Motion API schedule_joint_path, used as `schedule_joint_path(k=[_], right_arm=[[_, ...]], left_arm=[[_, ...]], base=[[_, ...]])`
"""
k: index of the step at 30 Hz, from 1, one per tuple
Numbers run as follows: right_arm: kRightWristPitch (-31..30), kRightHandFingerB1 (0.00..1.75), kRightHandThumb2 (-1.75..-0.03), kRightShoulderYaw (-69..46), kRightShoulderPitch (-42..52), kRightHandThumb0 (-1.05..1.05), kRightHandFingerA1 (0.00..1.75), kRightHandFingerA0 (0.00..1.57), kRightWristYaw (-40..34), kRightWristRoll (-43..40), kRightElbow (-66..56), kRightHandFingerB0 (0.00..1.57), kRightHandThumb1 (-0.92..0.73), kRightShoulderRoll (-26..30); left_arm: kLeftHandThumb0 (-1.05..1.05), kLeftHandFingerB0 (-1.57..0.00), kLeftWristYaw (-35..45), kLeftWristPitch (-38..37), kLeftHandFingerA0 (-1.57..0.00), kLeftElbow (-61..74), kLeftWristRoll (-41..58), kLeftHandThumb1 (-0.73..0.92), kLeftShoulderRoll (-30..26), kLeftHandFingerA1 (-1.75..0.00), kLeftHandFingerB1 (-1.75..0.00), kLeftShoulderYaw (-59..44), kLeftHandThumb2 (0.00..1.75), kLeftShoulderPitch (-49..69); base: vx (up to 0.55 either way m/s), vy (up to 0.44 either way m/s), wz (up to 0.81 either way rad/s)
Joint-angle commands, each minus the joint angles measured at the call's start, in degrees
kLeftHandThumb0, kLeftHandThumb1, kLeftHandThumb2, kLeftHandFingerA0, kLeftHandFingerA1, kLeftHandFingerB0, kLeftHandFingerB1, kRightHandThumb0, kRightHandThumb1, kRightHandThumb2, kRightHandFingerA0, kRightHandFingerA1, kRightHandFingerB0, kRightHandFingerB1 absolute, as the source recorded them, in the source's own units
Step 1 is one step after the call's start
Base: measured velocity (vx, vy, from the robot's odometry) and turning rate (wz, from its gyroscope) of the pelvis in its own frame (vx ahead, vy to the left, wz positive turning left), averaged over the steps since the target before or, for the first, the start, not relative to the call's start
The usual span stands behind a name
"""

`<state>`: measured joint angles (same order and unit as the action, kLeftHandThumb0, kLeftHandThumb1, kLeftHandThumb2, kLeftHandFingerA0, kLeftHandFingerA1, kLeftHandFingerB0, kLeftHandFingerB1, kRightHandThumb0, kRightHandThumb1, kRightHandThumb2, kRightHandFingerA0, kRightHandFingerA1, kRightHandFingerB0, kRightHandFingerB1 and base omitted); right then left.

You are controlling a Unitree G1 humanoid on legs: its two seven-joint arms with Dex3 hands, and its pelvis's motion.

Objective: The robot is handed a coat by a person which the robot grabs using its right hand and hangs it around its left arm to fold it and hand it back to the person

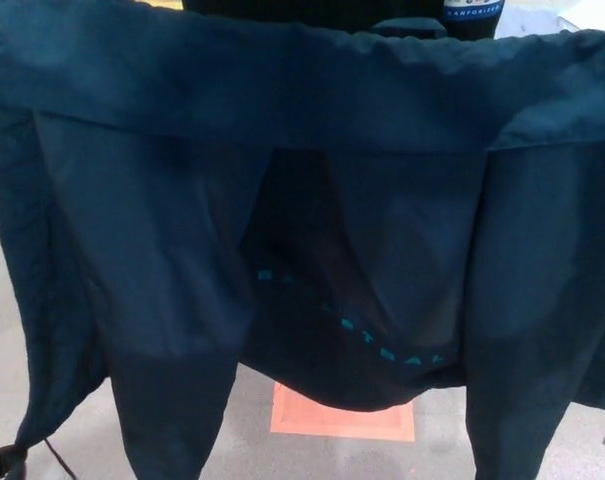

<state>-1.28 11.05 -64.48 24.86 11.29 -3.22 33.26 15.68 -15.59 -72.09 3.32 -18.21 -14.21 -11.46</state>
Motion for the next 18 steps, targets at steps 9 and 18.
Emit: schedule_joint_path(k=[9,18], right_arm=[[-16.5,0.02,-0.93,25.8,-14.2,-0.93,0.0,0.0,52.3,0.2,38.1,0.0,-0.55,-7.9],[-17.6,0.01,-0.97,27.4,-13.5,-1.02,0.0,0.0,58.2,-3.7,37.8,0.04,-0.63,-8.7]], left_arm=[[-0.68,-0.39,2.3,-5.0,-0.42,0.6,-0.6,0.92,-1.8,-0.41,-0.39,0.8,0.69,0.6],[-0.64,-0.32,0.5,-4.1,-0.39,1.3,-1.2,0.92,-1.3,-0.41,-0.38,1.4,0.67,0.1]], base=[[0.0,0.0,0.0],[0.0,0.0,0.0]])
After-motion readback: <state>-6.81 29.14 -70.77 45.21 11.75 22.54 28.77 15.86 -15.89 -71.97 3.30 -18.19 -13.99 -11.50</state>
